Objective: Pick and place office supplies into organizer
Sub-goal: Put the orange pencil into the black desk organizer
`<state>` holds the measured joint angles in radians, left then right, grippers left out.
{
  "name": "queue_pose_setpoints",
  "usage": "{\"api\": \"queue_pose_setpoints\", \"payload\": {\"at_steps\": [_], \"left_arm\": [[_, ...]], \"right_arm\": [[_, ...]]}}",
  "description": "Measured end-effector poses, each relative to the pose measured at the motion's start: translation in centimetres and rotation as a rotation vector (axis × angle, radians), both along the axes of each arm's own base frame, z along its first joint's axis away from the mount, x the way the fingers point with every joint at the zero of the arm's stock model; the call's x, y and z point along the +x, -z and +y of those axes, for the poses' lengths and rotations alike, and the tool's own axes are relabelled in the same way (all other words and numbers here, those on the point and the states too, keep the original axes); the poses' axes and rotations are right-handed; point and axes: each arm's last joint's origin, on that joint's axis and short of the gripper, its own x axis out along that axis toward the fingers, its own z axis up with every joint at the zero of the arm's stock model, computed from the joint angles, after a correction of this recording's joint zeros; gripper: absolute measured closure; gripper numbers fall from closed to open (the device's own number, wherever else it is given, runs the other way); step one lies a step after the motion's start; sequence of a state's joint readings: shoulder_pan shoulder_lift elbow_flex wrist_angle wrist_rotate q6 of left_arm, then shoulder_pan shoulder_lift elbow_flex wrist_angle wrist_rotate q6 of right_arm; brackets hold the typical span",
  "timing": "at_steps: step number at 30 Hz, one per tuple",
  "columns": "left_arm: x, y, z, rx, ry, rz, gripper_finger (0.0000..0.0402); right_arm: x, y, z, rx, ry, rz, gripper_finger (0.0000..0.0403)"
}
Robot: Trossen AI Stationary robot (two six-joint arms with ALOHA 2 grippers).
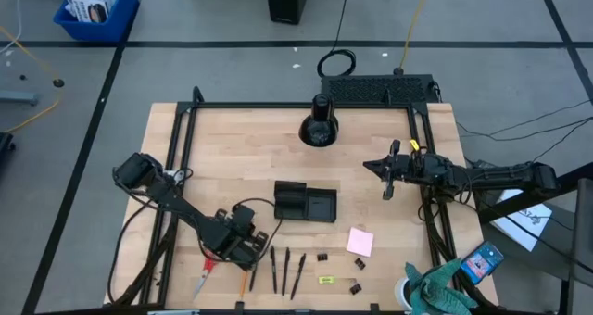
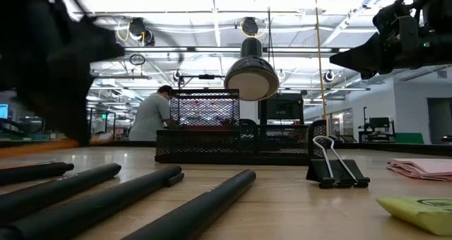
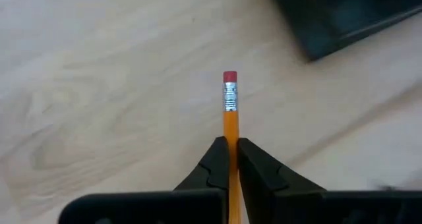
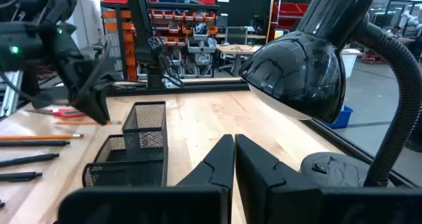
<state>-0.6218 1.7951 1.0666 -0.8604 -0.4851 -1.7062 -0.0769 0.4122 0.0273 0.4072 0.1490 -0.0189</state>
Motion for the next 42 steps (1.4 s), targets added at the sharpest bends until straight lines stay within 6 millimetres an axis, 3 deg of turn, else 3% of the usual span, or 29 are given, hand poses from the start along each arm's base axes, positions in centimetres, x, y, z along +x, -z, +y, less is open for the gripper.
{"api": "queue_pose_setpoints", "payload": {"at_steps": [8, 15, 20, 28, 33, 37, 42], "left_arm": [[-0.8, -3.6, 1.2, 0.174, 0.060, -0.143, 0.0384], [-0.3, -8.5, 2.9, 0.411, 0.200, -0.342, 0.0396], [1.5, -12.2, 4.6, 0.571, 0.342, -0.411, 0.0385], [6.3, -16.4, 7.5, 0.772, 0.788, -0.594, 0.0395], [8.8, -15.7, 11.0, 0.800, 0.880, -0.647, 0.0386], [11.0, -12.9, 13.5, 0.709, 0.938, -0.640, 0.0395], [12.2, -10.9, 14.6, 0.642, 0.951, -0.644, 0.0390]], "right_arm": [[0.0, 0.0, 0.0, -0.001, 0.001, -0.005, 0.0394], [0.0, -0.1, 0.0, -0.017, 0.002, -0.004, 0.0394], [0.0, -0.1, 0.0, -0.021, 0.003, -0.010, 0.0394], [0.0, -0.3, 0.0, -0.030, 0.004, -0.028, 0.0395], [0.0, -0.4, 0.0, -0.023, 0.003, -0.033, 0.0395], [0.0, -0.4, 0.0, -0.018, 0.003, -0.033, 0.0395], [0.0, -0.3, 0.0, 0.007, 0.001, -0.037, 0.0395]]}}
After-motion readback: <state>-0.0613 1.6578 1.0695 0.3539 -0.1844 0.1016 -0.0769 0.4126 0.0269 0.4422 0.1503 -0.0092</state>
